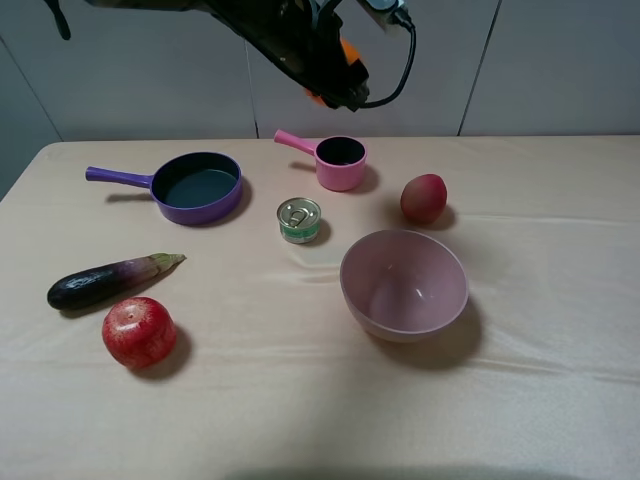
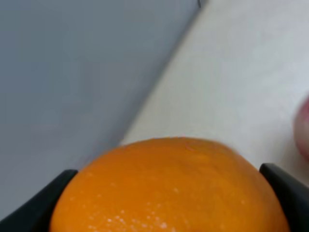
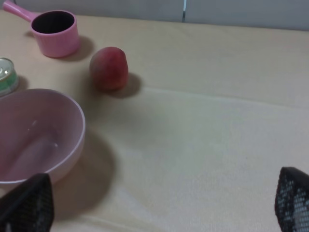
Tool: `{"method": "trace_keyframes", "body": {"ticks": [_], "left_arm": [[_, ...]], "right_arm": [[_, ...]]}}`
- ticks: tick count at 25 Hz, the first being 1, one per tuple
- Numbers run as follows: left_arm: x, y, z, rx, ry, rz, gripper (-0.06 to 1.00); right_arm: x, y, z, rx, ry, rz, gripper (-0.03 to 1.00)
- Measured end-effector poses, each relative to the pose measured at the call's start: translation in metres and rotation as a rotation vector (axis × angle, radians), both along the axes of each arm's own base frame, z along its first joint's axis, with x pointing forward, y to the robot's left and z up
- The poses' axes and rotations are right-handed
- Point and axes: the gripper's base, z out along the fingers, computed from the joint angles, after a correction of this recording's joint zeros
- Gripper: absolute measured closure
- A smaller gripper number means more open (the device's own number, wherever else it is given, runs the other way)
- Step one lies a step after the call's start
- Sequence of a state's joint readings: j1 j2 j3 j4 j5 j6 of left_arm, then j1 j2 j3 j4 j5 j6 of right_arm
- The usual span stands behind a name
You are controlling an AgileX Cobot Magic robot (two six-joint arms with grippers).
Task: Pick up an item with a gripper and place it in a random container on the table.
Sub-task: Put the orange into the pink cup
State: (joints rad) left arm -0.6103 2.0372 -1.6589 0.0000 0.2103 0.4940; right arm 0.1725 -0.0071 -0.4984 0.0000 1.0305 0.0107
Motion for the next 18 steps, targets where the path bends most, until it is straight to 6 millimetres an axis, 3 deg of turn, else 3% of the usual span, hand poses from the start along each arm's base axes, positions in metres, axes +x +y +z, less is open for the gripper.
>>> {"method": "trace_keyframes", "body": {"ticks": [6,18], "left_arm": [[0.012,-0.001,0.003,-0.079,-0.117,0.017,0.22],[0.033,-0.013,-0.058,-0.108,-0.158,0.03,0.22]], "right_arm": [[0.0,0.0,0.0,0.0,0.0,0.0,0.27],[0.0,0.0,0.0,0.0,0.0,0.0,0.27]]}}
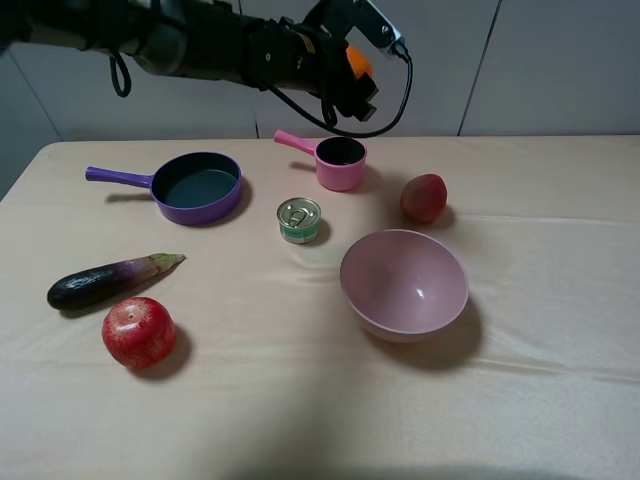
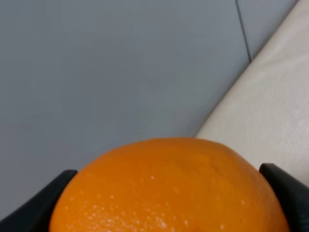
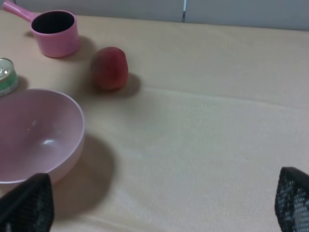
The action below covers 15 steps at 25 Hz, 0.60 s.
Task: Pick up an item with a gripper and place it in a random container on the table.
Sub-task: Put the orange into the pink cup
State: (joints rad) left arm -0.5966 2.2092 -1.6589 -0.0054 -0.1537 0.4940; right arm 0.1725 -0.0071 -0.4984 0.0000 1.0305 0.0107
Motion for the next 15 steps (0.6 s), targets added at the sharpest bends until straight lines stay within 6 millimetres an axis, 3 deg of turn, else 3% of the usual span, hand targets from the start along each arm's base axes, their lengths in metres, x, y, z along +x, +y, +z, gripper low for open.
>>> {"method": "trace_keyframes", "body": {"ticks": [15], "left_arm": [[0.01,-0.006,-0.055,-0.037,0.026,0.036,0.22]], "right_arm": [[0.0,0.0,0.0,0.0,0.0,0.0,0.27]]}}
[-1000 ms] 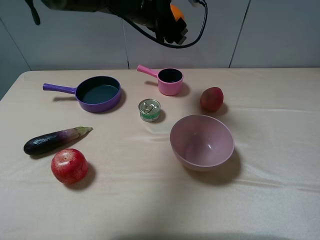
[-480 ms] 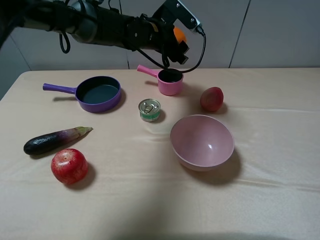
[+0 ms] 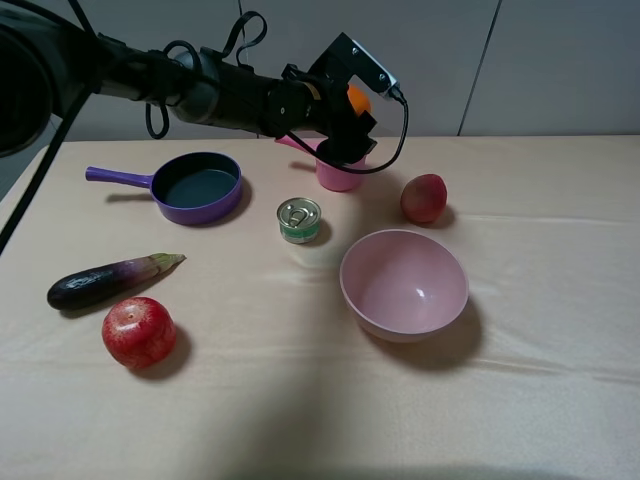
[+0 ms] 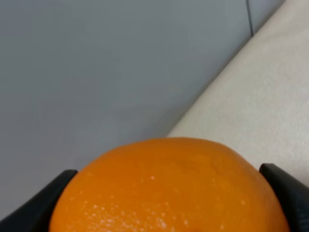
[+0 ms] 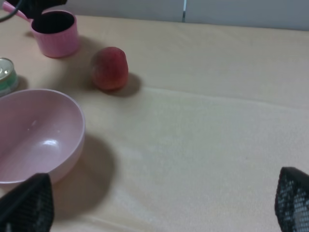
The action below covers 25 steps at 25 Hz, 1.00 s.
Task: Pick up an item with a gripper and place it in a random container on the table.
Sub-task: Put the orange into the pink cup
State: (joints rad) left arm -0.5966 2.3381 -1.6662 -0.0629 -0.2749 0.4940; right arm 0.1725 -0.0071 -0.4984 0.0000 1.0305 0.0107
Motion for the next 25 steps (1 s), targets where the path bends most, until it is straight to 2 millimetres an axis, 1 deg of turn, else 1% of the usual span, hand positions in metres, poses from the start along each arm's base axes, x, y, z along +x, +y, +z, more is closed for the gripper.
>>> {"method": "trace_keyframes", "body": {"ticks": [4,7,15,25], "left_arm": [[0.001,0.0,-0.011,0.004,0.005,0.001,0.22],[0.001,-0.001,-0.014,0.004,0.004,0.002,0.22],[0.001,-0.001,-0.02,0.007,0.007,0.003,0.22],[0.001,-0.001,-0.02,0.007,0.007,0.003,0.22]], "right_arm": [[0.0,0.001,0.0,0.006,0.001,0.004,0.27],[0.0,0.001,0.0,0.006,0.001,0.004,0.27],[0.0,0.001,0.0,0.006,0.001,0.004,0.27],[0.0,0.001,0.0,0.006,0.001,0.004,0.27]]}}
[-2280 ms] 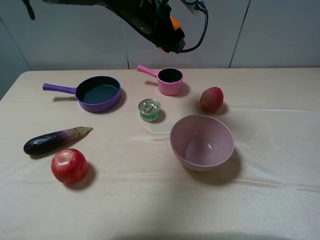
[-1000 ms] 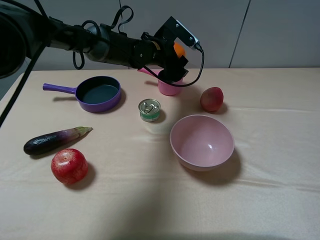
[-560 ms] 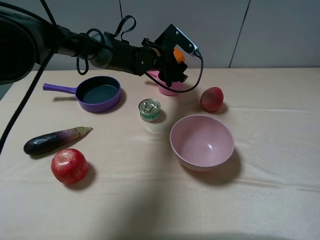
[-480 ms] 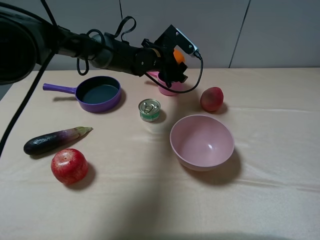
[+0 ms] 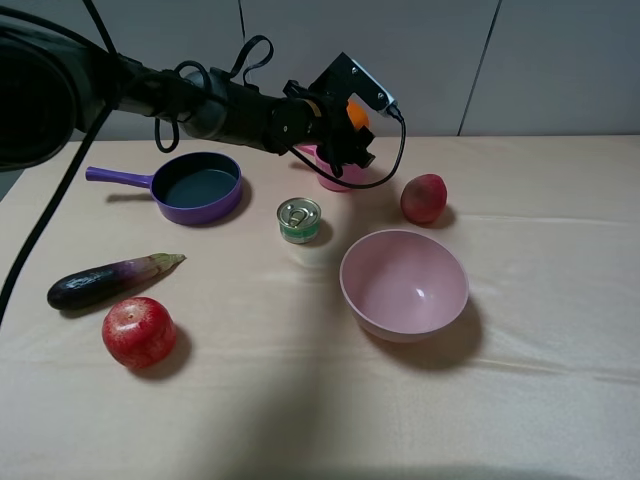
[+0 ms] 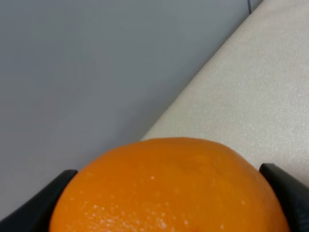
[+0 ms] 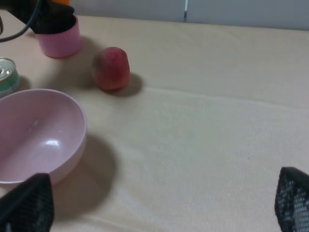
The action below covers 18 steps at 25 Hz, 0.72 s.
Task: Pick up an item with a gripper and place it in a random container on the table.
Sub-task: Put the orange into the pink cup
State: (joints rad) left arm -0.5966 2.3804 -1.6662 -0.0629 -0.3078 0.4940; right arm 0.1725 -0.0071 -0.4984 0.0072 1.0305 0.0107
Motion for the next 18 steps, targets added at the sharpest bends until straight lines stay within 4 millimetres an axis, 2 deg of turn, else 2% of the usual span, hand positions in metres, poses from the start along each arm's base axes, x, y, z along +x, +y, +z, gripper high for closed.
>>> {"method": "trace_keyframes", "body": {"ticks": [13,18], "left_arm": [[0.0,0.0,0.0,0.0,0.0,0.0,0.21],[0.0,0.0,0.0,0.0,0.0,0.0,0.11]], "right_arm": [[0.0,0.0,0.0,0.0,0.0,0.0,0.27],[0.0,0.0,0.0,0.0,0.0,0.0,0.27]]}}
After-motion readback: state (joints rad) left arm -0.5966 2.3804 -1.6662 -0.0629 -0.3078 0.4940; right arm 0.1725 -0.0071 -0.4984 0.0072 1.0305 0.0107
